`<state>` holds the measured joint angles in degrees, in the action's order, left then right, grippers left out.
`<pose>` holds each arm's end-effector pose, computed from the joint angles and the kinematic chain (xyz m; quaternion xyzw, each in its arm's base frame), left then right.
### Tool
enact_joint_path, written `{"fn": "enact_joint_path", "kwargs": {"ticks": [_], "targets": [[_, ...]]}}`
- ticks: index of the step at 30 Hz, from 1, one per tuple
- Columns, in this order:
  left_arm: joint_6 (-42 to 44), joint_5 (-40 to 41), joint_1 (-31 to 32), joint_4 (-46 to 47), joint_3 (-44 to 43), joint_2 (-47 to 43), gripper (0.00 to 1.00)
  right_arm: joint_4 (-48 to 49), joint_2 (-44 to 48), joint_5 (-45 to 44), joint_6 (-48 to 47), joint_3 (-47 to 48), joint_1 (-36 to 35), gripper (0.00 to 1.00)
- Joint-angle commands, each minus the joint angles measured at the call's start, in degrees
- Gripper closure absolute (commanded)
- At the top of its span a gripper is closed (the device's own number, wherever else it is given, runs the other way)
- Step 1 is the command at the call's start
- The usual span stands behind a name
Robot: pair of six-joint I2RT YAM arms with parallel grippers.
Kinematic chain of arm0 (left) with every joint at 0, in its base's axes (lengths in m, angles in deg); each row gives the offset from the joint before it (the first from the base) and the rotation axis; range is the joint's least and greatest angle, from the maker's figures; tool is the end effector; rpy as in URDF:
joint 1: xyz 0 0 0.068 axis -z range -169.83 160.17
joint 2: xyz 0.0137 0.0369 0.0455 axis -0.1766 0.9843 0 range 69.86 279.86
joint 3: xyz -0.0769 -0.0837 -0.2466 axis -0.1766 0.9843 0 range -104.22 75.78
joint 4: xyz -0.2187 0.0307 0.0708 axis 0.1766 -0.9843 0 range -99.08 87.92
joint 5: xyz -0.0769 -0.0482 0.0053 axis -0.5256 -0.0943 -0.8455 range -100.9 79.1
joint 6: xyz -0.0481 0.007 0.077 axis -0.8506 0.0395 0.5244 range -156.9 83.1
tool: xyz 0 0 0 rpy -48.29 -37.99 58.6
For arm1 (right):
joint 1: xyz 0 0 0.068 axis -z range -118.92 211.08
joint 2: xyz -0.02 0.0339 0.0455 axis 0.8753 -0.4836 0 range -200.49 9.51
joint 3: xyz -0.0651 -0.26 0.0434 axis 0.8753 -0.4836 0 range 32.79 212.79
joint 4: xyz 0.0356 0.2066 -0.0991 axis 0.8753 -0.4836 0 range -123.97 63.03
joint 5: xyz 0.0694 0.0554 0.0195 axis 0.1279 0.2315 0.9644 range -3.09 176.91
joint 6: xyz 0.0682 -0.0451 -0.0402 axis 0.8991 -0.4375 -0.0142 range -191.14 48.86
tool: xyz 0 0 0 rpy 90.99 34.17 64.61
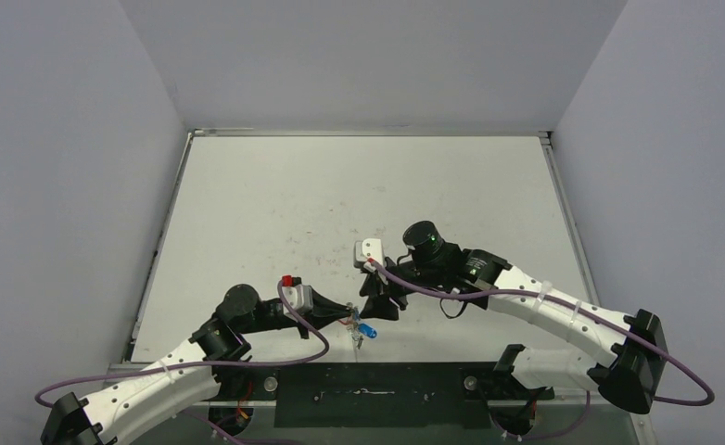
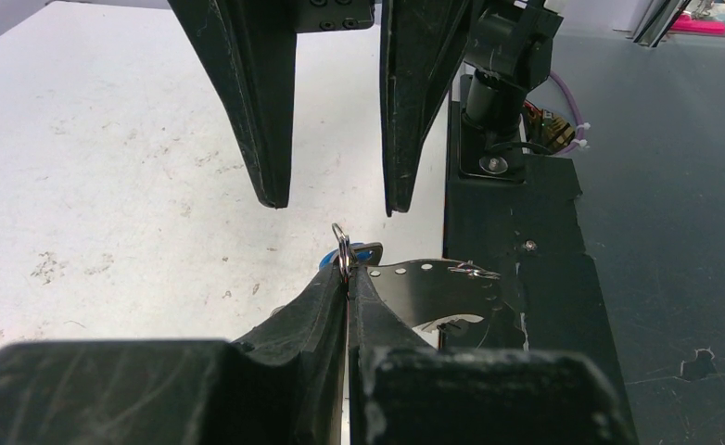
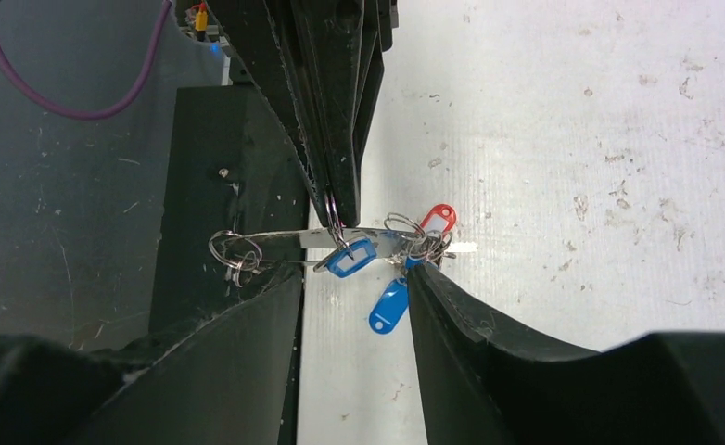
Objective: Put the keys on the keyring
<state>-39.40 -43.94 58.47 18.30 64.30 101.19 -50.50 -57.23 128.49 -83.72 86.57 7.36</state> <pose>0.0725 -0.1482 0.2355 0.4487 0.5429 -0.4729 0.5294 0.1020 0.2304 0.2852 -0.5903 0.6116 0.4445 0.2827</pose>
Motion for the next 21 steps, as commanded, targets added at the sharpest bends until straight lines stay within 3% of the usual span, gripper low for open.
{"fn": "enact_joint_path", "kwargs": {"ticks": [1, 5, 16, 18, 21], "targets": [[0.39, 0.21, 0.22, 4.47, -2.97, -0.08, 1.0, 4.11, -0.69, 2.7, 0.58, 0.99, -0.08, 0.55], [0.48, 0.25, 0.22, 4.45, -3.02, -0.12, 1.0, 3.6, -2.47, 3.41, 0.52, 1.65, -0.11, 0.75], [0.48, 0.3, 0.29, 4.57, -2.84, 0.24, 1.0, 7.38, -2.52, 5.02, 1.93, 0.81, -0.09, 0.73], [0.48, 0.25, 0.22, 4.82, -2.81, 0.42, 1.0, 7.03, -3.33, 5.42, 1.88, 1.31, -0.08, 0.79], [0.57, 0.25, 0.24, 4.77, -2.84, 0.3, 1.0, 4.87, -4.19, 5.33, 0.67, 2.16, -0.08, 0.96]]}}
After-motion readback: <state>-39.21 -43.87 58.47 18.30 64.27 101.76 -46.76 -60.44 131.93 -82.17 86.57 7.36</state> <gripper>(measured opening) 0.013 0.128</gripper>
